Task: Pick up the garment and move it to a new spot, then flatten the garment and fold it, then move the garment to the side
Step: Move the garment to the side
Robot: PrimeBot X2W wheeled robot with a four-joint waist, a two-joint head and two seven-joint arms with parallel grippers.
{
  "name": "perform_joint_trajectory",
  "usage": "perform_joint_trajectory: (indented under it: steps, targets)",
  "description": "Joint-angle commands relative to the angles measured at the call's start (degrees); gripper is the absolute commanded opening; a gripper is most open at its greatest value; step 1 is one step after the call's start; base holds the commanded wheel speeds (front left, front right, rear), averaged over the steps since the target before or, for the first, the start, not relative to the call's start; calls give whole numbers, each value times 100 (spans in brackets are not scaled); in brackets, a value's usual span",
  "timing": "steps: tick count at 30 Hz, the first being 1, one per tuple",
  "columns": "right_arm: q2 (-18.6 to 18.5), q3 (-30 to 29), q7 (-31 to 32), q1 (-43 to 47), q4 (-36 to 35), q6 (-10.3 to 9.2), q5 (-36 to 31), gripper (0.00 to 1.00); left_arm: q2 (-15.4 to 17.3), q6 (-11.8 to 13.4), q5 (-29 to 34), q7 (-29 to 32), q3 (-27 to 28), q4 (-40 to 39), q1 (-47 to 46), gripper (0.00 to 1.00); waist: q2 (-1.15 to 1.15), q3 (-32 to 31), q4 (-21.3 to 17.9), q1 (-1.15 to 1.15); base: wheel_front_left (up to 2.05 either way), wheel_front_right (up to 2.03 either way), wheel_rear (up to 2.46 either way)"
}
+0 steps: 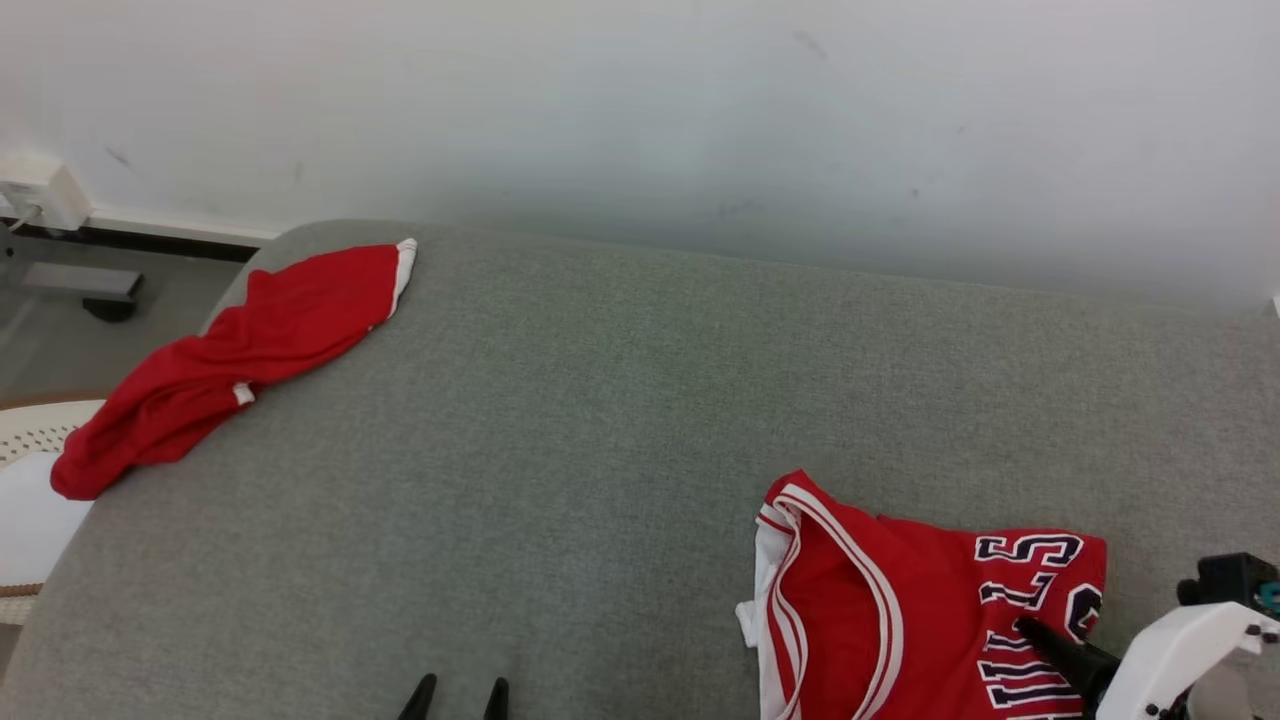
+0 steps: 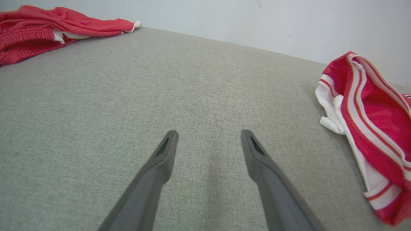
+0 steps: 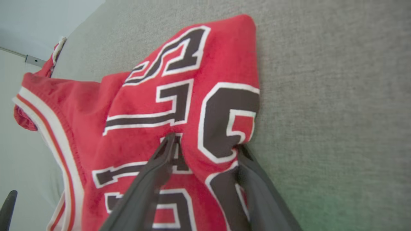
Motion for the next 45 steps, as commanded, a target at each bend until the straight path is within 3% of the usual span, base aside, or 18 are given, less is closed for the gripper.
perform_joint_trajectory:
  steps: [1,6,12,19,23,29,41,43,44,45]
  targets:
    - [7,140,26,-100,-118,0,101,0,20,35,-56,-2,3,11,-91,100,0,20,13,0,0,0,0]
    - [-294,456,-111,-359,-688,0,149,0,20,73,-121,-1,-6,-3,-86,100,0,-58,-149,0,0,0,0]
    - [-771,842,-90,-644,-1879,0,264,0,21,131,-220,-2,-72,-24,-39,100,0,-219,-402,0,0,0,0]
    - [-1126,885,58,-848,-2573,0,304,0,21,167,-282,-1,-130,-65,-24,100,0,-221,-662,0,0,0,0]
    - [-1204,721,98,-857,-2393,0,246,0,21,152,-286,-1,-171,-77,-87,100,0,-130,-749,0,0,0,0]
    - [-1355,161,60,-1076,-1587,0,-83,0,21,86,-199,-1,-243,-122,-299,100,0,242,-866,0,0,0,0]
    - [-1815,-1148,-475,-2018,472,0,-1779,0,91,-245,259,-2,-184,-133,-940,100,0,1140,-925,0,0,0,0]
    - [-1906,-1376,-731,-2185,832,-1,-2210,49,101,-273,298,-2,-174,-124,-1017,100,0,1218,-904,0,0,0,0]
    - [-1900,-1512,-859,-2266,1045,-1,-2468,100,97,-290,315,-2,-170,-115,-1045,100,0,1239,-893,0,0,0,0]
    - [-1890,-1587,-968,-2322,1204,-1,-2728,100,97,-306,334,-2,-166,-102,-1054,100,0,1247,-886,0,0,0,0]
